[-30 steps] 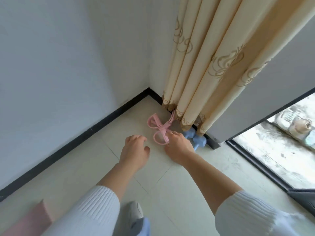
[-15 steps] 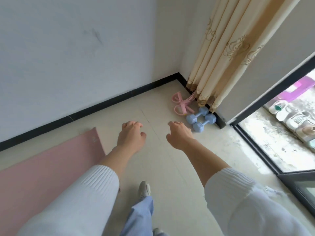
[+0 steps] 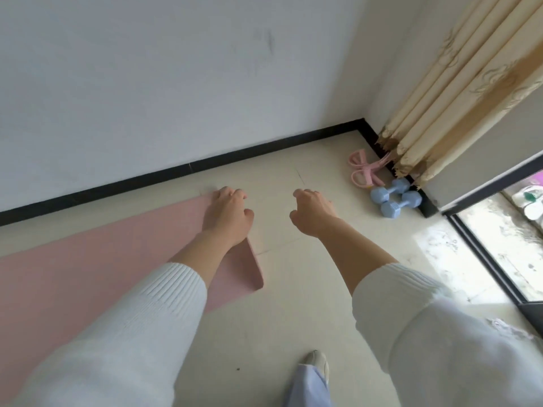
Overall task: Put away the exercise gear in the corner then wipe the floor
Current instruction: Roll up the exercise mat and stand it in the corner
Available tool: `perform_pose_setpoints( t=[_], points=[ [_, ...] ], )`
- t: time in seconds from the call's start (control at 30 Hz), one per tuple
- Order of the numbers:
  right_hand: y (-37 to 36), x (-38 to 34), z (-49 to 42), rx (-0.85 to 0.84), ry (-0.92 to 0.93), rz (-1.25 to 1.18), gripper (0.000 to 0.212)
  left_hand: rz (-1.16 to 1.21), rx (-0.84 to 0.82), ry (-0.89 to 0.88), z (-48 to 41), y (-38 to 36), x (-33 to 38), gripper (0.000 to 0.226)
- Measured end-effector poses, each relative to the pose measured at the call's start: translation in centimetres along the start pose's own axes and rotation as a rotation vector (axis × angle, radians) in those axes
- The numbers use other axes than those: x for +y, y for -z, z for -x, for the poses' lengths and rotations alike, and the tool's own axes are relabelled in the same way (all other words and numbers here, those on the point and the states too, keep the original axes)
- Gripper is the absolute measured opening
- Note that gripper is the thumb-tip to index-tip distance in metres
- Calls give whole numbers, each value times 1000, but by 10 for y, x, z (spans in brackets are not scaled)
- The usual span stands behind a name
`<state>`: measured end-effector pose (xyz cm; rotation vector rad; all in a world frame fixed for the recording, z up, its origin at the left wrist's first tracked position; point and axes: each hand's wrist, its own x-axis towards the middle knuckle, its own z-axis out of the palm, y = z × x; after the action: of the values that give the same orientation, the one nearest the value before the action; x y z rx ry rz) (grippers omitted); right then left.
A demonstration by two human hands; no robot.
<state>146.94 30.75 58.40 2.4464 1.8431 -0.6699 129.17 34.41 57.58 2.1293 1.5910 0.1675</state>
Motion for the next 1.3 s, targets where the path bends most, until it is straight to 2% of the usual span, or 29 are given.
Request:
perform_pose_setpoints(
  t=[0.17, 0.33, 0.43, 0.5, 0.77, 0.87, 0.97, 1.1, 1.17, 1.23, 1.3],
  points=[
    [-118, -106, -1, -19, 1, -72, 40, -78, -48, 2, 29, -6, -145, 42],
    [-257, -145, -20, -98, 15, -34, 30, -194, -100, 74, 35, -78, -278, 45],
    [-340, -138, -47, -112, 32, 12, 29, -158, -85, 150, 24, -152, -337, 44],
    [-397, -126, -69, -111, 34, 34, 35, -128, -76, 172, 10, -210, -367, 46],
    [-584, -42, -183, -42, 55, 201, 58, -144, -173, 90, -64, -446, -473, 59],
    [-615, -15, -226, 31, 28, 231, 65, -227, -235, 89, -100, -495, -504, 64],
    [-621, 3, -260, 144, -66, 190, 70, -308, -259, 55, -134, -513, -510, 66],
    [-611, 11, -273, 105, -290, -4, 83, -146, -362, 46, -147, -520, -488, 70],
    [-608, 7, -273, 77, -352, -84, 73, -103, -416, 49, -140, -526, -485, 72],
    [-604, -2, -276, 153, -306, -150, 48, -84, -420, 49, -136, -529, -488, 73],
    [-601, -13, -283, 213, -280, -343, 39, -46, -400, 64, -133, -525, -490, 73]
  ],
)
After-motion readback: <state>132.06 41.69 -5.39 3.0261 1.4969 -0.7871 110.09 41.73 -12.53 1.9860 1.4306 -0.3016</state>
